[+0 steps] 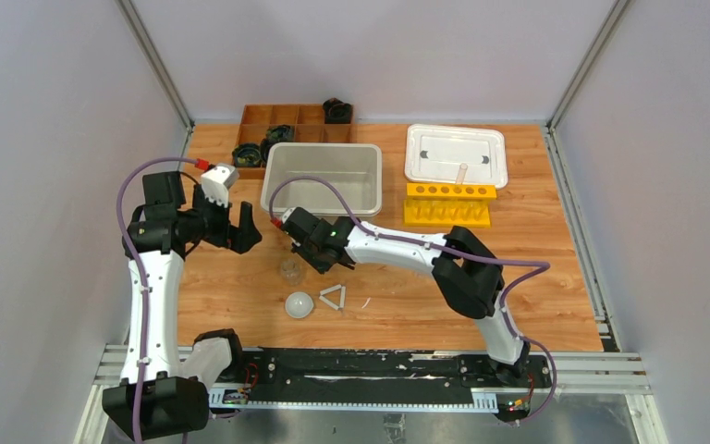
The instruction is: Organize the chemistry lab equipment
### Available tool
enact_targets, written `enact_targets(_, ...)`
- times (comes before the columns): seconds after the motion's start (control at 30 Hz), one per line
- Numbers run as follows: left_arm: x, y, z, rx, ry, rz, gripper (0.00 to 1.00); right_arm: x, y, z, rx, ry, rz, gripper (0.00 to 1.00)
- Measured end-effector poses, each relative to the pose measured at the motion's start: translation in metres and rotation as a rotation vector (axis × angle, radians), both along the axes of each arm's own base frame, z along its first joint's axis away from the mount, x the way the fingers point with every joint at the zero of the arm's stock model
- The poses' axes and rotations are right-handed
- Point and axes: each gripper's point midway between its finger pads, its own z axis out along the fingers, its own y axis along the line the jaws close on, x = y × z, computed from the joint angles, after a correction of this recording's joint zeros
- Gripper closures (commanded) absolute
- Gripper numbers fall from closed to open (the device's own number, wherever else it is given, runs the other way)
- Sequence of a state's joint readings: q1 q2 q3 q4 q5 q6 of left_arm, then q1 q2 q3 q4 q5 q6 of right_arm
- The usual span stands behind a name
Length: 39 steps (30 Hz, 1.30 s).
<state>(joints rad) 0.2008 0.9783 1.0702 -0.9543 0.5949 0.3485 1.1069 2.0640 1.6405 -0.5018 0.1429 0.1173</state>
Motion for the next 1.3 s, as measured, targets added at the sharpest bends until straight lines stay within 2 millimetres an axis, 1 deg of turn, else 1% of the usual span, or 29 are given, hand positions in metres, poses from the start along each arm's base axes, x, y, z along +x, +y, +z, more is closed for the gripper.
enact_targets(0.03, 0.0, 0.0, 0.0, 0.0, 0.0, 0.0, 0.0, 0.0, 0.0, 0.0, -0.001, -0.003, 0.001, 1.0)
enact_targets(0.23, 0.0, -0.001, 0.0, -0.004, 0.0, -0.003, 0.0, 0.001, -0.004, 0.006, -0.013, -0.015, 0.005, 1.0)
enact_targets(0.3, 0.0, -0.001, 0.0, -0.006, 0.0, -0.005, 0.0, 0.0, -0.008, 0.015, -0.014, -0.017, 0.01, 1.0)
enact_targets(0.33, 0.0, -0.001, 0.0, -0.006, -0.001, -0.005, 0.0, -0.002, -0.01, 0.025, -0.011, -0.019, 0.015, 1.0)
enact_targets(0.43, -0.001, -0.002, 0.001, -0.009, -0.001, -0.008, 0.0, -0.001, -0.006, 0.069, 0.044, -0.045, 0.029, 1.0)
enact_targets(0.53, -0.001, -0.002, 0.001, -0.01, -0.003, -0.012, 0.0, 0.001, 0.002, 0.138, 0.165, -0.106, 0.046, 1.0)
enact_targets(0.6, -0.001, -0.003, 0.001, -0.014, -0.005, -0.018, 0.0, 0.004, 0.003, 0.187, 0.253, -0.158, 0.045, 1.0)
enact_targets(0.67, -0.001, -0.004, 0.001, -0.015, -0.007, -0.023, 0.0, 0.009, 0.001, 0.226, 0.327, -0.202, 0.036, 1.0)
enact_targets(0.73, -0.001, -0.004, 0.002, -0.015, -0.008, -0.026, 0.0, 0.019, -0.003, 0.244, 0.361, -0.227, 0.013, 1.0)
enact_targets(0.77, -0.001, -0.004, 0.002, -0.015, -0.009, -0.027, 0.0, 0.028, -0.005, 0.248, 0.369, -0.235, -0.005, 1.0)
enact_targets(0.83, -0.001, -0.004, 0.002, -0.013, -0.011, -0.03, 0.0, 0.049, -0.01, 0.244, 0.352, -0.246, -0.051, 1.0)
enact_targets(0.9, -0.001, -0.004, 0.002, -0.01, -0.012, -0.032, 0.0, 0.073, -0.011, 0.227, 0.314, -0.25, -0.099, 1.0)
enact_targets(0.93, -0.001, -0.004, 0.002, -0.009, -0.013, -0.034, 0.0, 0.088, -0.011, 0.213, 0.282, -0.249, -0.128, 1.0)
enact_targets(0.97, -0.001, -0.005, 0.002, -0.01, -0.014, -0.036, 0.0, 0.098, -0.011, 0.201, 0.258, -0.246, -0.146, 1.0)
enact_targets(1.0, -0.001, -0.005, 0.002, -0.011, -0.015, -0.038, 0.0, 0.111, -0.011, 0.183, 0.223, -0.241, -0.171, 1.0)
enact_targets(1.07, -0.001, -0.006, 0.002, -0.016, -0.014, -0.045, 0.0, 0.131, -0.012, 0.151, 0.161, -0.228, -0.206, 1.0)
enact_targets(1.17, 0.0, -0.008, 0.001, -0.028, -0.009, -0.06, 0.0, 0.154, -0.015, 0.107, 0.083, -0.204, -0.248, 1.0)
enact_targets(1.23, 0.002, -0.009, 0.001, -0.035, -0.005, -0.067, 0.0, 0.163, -0.019, 0.085, 0.05, -0.182, -0.268, 1.0)
enact_targets(1.3, 0.003, -0.01, 0.0, -0.042, -0.001, -0.074, 0.0, 0.17, -0.025, 0.071, 0.031, -0.161, -0.29, 1.0)
